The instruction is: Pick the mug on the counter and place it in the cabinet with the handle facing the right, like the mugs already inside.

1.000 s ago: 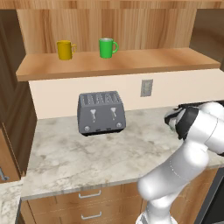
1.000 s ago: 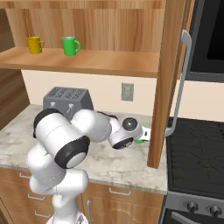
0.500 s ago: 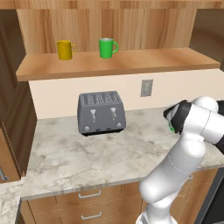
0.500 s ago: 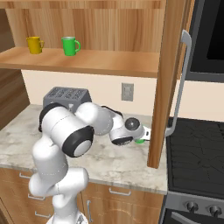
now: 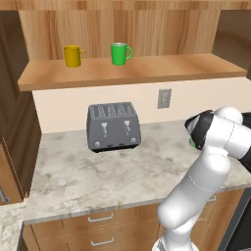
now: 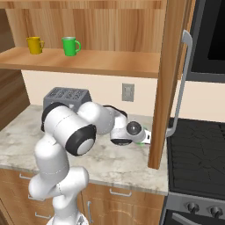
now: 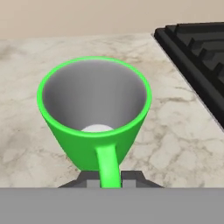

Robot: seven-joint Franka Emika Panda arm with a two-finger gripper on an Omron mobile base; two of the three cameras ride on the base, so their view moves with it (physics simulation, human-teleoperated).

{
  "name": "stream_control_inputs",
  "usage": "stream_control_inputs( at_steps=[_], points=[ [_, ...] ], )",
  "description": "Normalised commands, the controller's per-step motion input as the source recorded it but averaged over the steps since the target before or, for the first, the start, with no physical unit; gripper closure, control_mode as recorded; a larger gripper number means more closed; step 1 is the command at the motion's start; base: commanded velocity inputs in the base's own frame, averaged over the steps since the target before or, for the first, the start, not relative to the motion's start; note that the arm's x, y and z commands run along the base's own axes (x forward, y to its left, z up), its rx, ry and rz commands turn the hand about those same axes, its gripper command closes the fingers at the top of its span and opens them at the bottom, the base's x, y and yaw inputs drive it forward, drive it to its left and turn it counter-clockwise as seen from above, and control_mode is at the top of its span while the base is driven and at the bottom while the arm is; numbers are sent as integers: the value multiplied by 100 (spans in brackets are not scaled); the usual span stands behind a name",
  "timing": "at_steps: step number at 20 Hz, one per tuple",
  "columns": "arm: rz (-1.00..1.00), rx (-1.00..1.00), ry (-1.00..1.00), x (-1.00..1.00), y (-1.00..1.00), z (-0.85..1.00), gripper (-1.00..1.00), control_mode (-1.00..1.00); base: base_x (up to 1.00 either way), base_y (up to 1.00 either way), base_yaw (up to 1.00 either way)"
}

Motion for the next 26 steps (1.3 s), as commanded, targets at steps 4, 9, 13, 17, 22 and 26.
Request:
stream_control_inputs(
  at_steps=[4,9,13,17,22,26],
  points=[
    [1,2,-1,-3,0,3,100,-100,0,0,0],
    [8,0,-7,-20,5,32,100,-100,0,0,0],
    [10,0,-7,-17,24,36,100,-100,0,0,0],
    [9,-1,-6,-8,34,51,100,-100,0,0,0],
    [6,-1,-5,-12,37,60,100,-100,0,0,0],
    [3,-2,-5,-13,37,67,100,-100,0,0,0]
  ],
)
